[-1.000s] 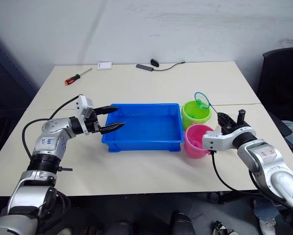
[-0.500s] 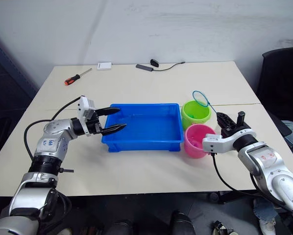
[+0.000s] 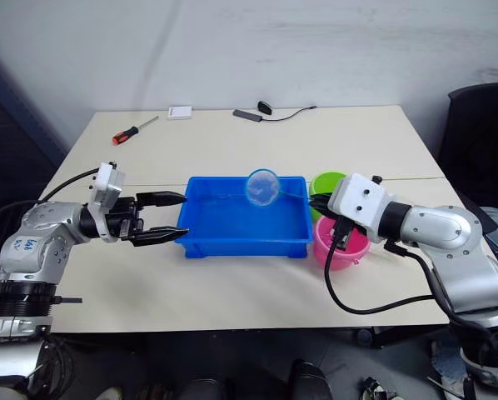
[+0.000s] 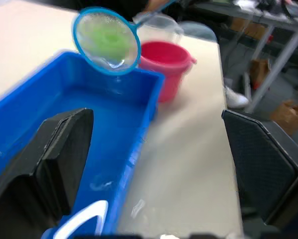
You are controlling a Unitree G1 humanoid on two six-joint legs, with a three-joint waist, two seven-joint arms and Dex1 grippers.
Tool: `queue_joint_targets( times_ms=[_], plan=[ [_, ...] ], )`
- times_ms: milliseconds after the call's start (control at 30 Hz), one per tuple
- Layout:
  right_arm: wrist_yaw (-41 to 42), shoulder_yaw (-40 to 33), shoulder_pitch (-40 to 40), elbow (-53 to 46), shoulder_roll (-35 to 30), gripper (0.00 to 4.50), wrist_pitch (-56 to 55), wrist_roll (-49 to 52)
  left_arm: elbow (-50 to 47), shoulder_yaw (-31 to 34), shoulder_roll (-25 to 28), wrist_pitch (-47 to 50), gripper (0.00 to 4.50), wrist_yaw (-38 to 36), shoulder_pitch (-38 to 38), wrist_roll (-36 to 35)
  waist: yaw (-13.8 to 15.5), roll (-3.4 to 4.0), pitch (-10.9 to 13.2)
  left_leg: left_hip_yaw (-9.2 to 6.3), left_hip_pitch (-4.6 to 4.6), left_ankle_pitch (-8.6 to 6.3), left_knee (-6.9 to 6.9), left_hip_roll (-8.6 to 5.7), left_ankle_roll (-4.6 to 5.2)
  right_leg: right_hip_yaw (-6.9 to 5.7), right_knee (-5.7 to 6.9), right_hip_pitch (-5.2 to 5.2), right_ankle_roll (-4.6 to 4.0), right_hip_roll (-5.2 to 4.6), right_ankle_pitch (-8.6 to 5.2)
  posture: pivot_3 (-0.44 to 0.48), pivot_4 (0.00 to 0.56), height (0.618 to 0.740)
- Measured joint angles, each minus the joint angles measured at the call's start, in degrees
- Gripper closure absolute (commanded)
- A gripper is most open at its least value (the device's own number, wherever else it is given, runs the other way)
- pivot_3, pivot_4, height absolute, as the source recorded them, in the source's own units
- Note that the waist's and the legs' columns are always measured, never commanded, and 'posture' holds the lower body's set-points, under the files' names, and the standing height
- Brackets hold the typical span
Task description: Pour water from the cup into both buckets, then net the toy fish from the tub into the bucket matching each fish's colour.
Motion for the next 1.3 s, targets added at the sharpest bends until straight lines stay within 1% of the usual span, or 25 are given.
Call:
queue_joint_targets(
  times_ms=[100,200,233,267,367,400,433,633,700,767,900,967,1000,1067,1100,1133,1200,1300],
  plan=[
    [3.9,1.2,-0.6,-0.5,0.0,4.5,5.8,6.7,-3.7,0.1,2.2,2.4,0.03,-1.6,2.5,-1.3,0.2,0.05,0.0,-0.23,-0.02,-0.08,0.08,-0.03,0.09,-0.01,-0.03,0.03,-0.12,-0.06,-0.06,0.0,0.15,0.74],
    [7.1,4.7,-0.4,-1.4,0.1,4.5,11.1,11.9,-7.0,0.2,4.0,3.5,0.03,-2.4,4.1,-2.0,0.8,0.11,0.0,-0.23,-0.02,-0.15,0.1,-0.03,0.15,0.06,-0.19,0.0,-0.27,-0.14,-0.16,0.0,0.15,0.74],
    [7.4,5.0,-0.4,-1.5,0.2,4.5,11.9,12.8,-7.7,0.2,4.0,3.7,0.03,-2.6,4.3,-2.1,1.0,0.16,0.0,-0.21,-0.02,-0.16,0.1,-0.04,0.16,0.07,-0.23,0.0,-0.27,-0.13,-0.16,0.0,0.15,0.74],
    [8.4,7.1,-0.4,-1.6,0.3,4.5,12.9,13.7,-9.9,0.2,4.3,3.8,0.03,-2.7,5.9,-2.2,1.1,0.19,0.0,-0.18,-0.02,-0.18,0.1,-0.06,0.12,0.07,-0.26,0.01,-0.27,-0.11,-0.16,0.0,0.15,0.74],
    [8.5,10.1,-0.3,-1.5,1.0,4.5,13.0,13.2,-11.1,-0.7,4.3,3.6,0.03,-3.1,7.5,-2.2,1.2,0.18,0.0,-0.14,-0.03,-0.2,0.1,-0.06,0.11,0.06,-0.27,0.0,-0.25,-0.09,-0.16,0.0,0.15,0.74],
    [8.3,11.6,-0.3,-1.5,1.7,4.5,12.9,12.5,-11.7,-1.1,4.2,2.9,0.03,-3.3,8.5,-2.0,1.1,0.18,0.0,-0.11,-0.03,-0.2,0.1,-0.06,0.11,0.06,-0.27,-0.02,-0.25,-0.08,-0.15,0.0,0.15,0.74],
    [7.6,14.7,-0.3,-0.6,3.3,4.5,12.1,10.3,-12.0,-2.3,3.8,1.4,0.03,-3.5,9.7,-1.2,1.2,0.18,0.0,-0.06,-0.04,-0.21,0.09,-0.05,0.08,0.06,-0.26,0.02,-0.24,-0.07,-0.16,0.0,0.15,0.74],
    [5.7,21.5,-0.5,5.0,7.3,4.5,7.9,3.8,-11.8,-5.7,2.6,-1.5,0.03,-3.4,11.3,1.5,1.1,0.18,-0.1,0.21,-0.04,-0.18,0.22,-0.05,0.04,0.03,-0.1,-0.07,-0.2,-0.02,-0.13,0.0,0.15,0.74],
    [4.9,23.9,-1.2,8.3,9.6,4.5,5.9,1.3,-11.5,-6.9,1.8,-2.7,0.03,-3.3,11.3,2.7,1.1,0.15,-0.2,0.32,-0.05,-0.2,0.22,-0.04,0.02,0.02,-0.13,-0.01,-0.21,-0.01,-0.13,0.0,0.15,0.74],
    [3.8,28.7,-2.2,14.4,13.6,4.5,2.1,-2.9,-10.6,-10.0,0.7,-4.7,0.03,-3.4,11.3,4.7,1.0,0.2,-0.2,0.37,-0.03,-0.2,0.2,-0.01,0.02,0.02,-0.01,-0.06,-0.18,-0.01,-0.12,0.0,0.15,0.74],
    [3.3,31.0,-4.9,23.4,17.6,4.5,-3.6,-8.0,-7.2,-12.5,-1.1,-6.8,0.03,-1.6,12.0,8.1,1.0,0.24,-0.2,0.37,-0.01,-0.19,0.24,-0.01,0.03,0.03,0.22,-0.06,-0.13,0.0,-0.09,0.0,0.15,0.74],
    [3.4,31.0,-5.0,25.5,18.3,4.5,-5.3,-9.1,-7.2,-13.2,-1.2,-7.0,0.03,-1.0,12.5,8.7,1.0,0.23,-0.2,0.32,-0.01,-0.19,0.25,-0.01,0.03,0.02,0.23,-0.06,-0.12,0.01,-0.08,0.0,0.15,0.74],
    [3.4,31.0,-5.1,26.5,18.5,4.09,-6.2,-9.4,-7.2,-13.3,-1.3,-7.1,0.0,-0.7,12.7,9.1,1.0,0.25,-0.2,0.31,-0.02,-0.19,0.26,-0.02,0.04,0.03,0.23,-0.07,-0.12,-0.01,-0.08,0.0,0.15,0.74],
    [3.4,31.0,-5.1,27.8,18.7,3.59,-7.5,-10.1,-7.1,-13.3,-1.2,-7.3,0.0,-0.1,12.7,9.5,1.0,0.25,-0.2,0.31,-0.02,-0.2,0.29,-0.02,0.04,0.03,0.25,-0.06,-0.12,-0.01,-0.08,0.0,0.15,0.74],
    [3.5,31.0,-5.1,28.4,18.8,3.23,-8.1,-10.6,-7.2,-13.3,-1.2,-7.2,0.0,0.6,12.7,10.0,1.0,0.26,-0.2,0.31,-0.01,-0.2,0.29,-0.01,0.05,0.03,0.25,-0.06,-0.12,-0.01,-0.08,0.0,0.15,0.74],
    [3.6,31.0,-5.1,28.7,18.8,2.76,-8.6,-11.0,-7.2,-13.3,-1.2,-7.0,0.0,0.9,12.7,10.1,1.0,0.27,-0.2,0.31,-0.01,-0.2,0.28,-0.01,0.05,0.03,0.24,-0.06,-0.12,-0.01,-0.08,0.0,0.15,0.74],
    [3.7,31.0,-5.0,28.9,18.7,2.21,-8.9,-11.4,-7.2,-13.3,-1.2,-6.7,0.0,1.3,12.7,10.2,0.9,0.27,-0.2,0.31,-0.01,-0.2,0.28,0.0,0.05,0.03,0.25,-0.06,-0.12,-0.01,-0.08,0.0,0.15,0.74],
    [3.8,30.9,-4.9,28.9,17.9,2.21,-9.5,-12.6,-7.4,-13.3,-1.2,-5.9,0.0,3.5,12.9,10.5,1.0,0.3,-0.2,0.31,-0.01,-0.2,0.28,0.0,0.05,0.03,0.25,-0.06,-0.11,-0.02,-0.08,0.0,0.15,0.74]
  ],
)
